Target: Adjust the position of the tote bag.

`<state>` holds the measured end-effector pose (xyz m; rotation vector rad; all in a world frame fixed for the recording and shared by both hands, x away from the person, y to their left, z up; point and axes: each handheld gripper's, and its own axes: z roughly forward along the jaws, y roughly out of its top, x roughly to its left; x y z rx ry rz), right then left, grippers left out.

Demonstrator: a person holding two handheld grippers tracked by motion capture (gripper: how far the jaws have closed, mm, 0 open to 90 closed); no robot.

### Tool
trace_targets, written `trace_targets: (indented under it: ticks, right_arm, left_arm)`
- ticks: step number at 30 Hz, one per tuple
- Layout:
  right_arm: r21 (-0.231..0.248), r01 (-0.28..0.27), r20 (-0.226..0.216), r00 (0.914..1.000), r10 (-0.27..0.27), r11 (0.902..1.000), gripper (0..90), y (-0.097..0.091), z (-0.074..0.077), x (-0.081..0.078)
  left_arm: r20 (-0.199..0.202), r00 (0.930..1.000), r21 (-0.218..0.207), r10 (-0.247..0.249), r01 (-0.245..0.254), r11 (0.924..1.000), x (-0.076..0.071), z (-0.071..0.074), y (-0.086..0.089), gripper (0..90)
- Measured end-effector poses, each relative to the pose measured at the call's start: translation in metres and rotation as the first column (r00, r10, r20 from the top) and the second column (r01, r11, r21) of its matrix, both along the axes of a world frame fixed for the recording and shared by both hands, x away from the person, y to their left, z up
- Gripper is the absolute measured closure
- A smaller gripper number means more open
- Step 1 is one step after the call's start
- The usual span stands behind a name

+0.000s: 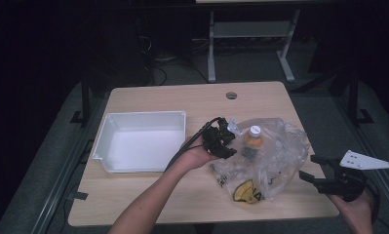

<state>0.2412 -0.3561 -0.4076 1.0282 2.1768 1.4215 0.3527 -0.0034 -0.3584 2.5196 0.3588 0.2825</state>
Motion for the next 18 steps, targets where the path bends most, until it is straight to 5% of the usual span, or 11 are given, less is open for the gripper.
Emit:
trace_targets:
  ticks: [5,18]
  right_arm:
    - [0.001,-0.004,-0.004,1.0,0.004,1.0,22.0,0.001,-0.001,0.0]
    - [-0.03,-0.034,-0.019,0.9993,0.033,0.999,27.5,0.008,-0.003,0.002]
  left_arm:
    - [0.02,0.9997,-0.007,0.014,-0.014,0.9999,0.0,-0.001,0.001,87.8]
    - [-0.024,0.9983,0.035,0.053,-0.052,0.998,0.003,-0.028,0.016,89.1]
